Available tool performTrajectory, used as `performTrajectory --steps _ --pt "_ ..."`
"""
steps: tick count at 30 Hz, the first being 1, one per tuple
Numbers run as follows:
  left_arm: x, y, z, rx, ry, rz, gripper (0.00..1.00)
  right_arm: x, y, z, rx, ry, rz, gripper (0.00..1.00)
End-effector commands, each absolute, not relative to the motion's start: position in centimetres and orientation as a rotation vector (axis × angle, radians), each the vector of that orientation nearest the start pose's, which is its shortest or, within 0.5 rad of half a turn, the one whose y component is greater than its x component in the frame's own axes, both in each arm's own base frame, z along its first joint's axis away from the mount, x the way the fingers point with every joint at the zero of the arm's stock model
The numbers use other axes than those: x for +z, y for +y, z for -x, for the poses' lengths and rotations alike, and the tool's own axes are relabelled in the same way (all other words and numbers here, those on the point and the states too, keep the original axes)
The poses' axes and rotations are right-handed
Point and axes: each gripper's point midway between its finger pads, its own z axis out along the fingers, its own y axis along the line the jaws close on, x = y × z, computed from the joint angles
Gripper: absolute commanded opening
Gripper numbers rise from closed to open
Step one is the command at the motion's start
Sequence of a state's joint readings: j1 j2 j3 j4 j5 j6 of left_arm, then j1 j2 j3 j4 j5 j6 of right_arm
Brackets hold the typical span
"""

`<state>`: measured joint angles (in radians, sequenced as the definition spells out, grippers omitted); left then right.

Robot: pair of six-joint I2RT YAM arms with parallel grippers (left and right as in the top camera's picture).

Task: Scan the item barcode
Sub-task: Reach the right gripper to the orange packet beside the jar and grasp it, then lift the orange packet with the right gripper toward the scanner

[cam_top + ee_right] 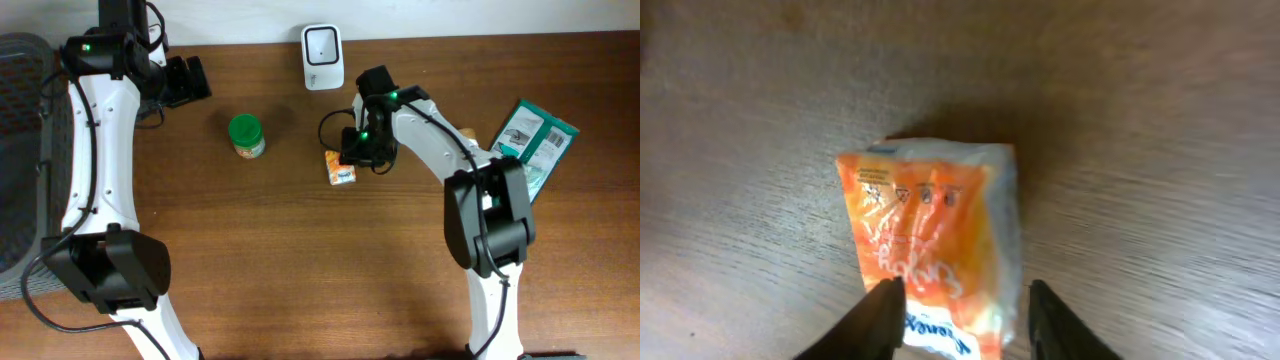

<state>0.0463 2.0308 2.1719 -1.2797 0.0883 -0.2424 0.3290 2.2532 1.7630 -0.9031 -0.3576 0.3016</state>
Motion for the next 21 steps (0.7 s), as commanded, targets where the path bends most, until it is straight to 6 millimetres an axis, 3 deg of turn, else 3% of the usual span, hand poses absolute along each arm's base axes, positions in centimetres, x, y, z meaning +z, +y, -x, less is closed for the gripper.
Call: performTrajectory --steps 1,4,5,8,11,13,15,17,21 --pt "22.9 0.9 -47.4 -0.167 2.672 0.359 0.99 -0.4 21.5 -41.5 0.65 3.098 0.095 0.31" --pt "22.9 0.9 -47.4 -0.167 2.672 0.359 0.99 -1.6 21.6 -41.0 0.663 3.131 0.088 0.19" --pt "22.9 0.9 -47.4 -0.167 2.672 0.359 0.99 -1.6 21.6 -41.0 0.662 3.134 0.088 0.05" --pt "22.9 0.9 -47.4 -0.167 2.672 0.359 0.99 -0.6 21.4 -41.2 0.696 3.118 0.075 0.04" --pt "22.9 0.9 -47.4 -0.167 2.672 0.358 0.99 4.2 23.1 -41.2 1.069 2.995 0.166 0.04" --pt "22.9 0.9 -47.4 -0.167 2.672 0.358 0.99 10.8 24.4 -41.1 1.517 2.732 0.299 0.04" --pt "22.9 0.9 -47.4 -0.167 2.672 0.358 0.99 14.0 24.1 -41.2 1.69 2.603 0.305 0.04" --pt "22.9 0.9 -47.4 -0.167 2.672 0.359 0.99 18.6 23.1 -41.2 1.898 2.385 0.353 0.04" --pt "22.9 0.9 -47.4 -0.167 2.672 0.359 0.99 23.7 22.0 -40.6 2.143 2.155 0.363 0.04"
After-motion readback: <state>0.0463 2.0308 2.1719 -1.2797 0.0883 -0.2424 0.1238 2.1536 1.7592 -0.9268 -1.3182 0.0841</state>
